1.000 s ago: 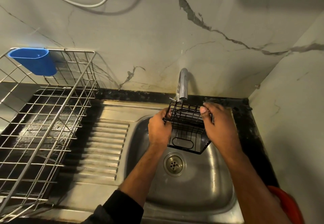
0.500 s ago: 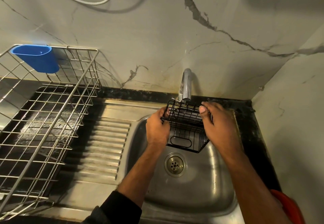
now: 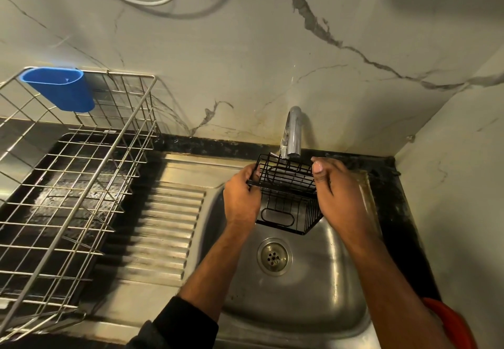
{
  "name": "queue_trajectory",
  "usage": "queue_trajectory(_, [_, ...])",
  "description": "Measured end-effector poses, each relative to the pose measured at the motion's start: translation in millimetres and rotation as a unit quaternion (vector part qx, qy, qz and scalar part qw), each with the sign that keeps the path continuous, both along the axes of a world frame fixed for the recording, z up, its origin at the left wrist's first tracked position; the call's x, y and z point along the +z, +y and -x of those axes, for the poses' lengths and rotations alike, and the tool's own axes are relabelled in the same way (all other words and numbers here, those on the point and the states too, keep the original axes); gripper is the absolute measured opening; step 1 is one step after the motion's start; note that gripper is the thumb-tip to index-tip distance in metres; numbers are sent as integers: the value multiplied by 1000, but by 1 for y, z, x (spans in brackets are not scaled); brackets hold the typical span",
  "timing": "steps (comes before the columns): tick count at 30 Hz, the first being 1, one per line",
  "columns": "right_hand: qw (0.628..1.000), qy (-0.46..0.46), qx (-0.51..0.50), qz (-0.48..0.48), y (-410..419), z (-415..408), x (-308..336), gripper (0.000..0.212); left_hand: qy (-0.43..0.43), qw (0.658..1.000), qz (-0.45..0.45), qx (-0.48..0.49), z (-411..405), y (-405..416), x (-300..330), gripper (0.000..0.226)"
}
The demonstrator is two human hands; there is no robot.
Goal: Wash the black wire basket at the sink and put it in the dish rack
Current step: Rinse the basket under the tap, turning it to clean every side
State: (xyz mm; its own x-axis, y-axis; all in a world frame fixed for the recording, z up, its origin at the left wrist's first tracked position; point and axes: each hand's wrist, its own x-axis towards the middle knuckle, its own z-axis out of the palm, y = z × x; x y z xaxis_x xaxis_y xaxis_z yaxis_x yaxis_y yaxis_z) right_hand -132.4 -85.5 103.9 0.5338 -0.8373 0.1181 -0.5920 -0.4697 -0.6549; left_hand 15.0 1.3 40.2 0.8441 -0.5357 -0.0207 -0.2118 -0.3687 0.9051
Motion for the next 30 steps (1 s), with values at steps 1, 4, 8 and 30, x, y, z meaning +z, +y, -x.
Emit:
queue_trajectory(1, [1000, 1, 1, 1, 0, 0, 0, 47, 0, 1000, -4, 1, 0, 0, 0, 30])
queue_trajectory(4, [1000, 0, 3, 5, 1, -1, 1, 48, -7, 1000, -5, 4, -1, 0, 2, 29])
queue_trajectory(8, [1000, 7, 6, 9, 0, 0, 1, 48, -7, 1000, -12, 5, -1, 0, 2, 31])
queue_trajectory(30, [1000, 5, 9, -10, 1, -10, -16, 51, -8, 999, 2, 35, -5, 11, 9, 29])
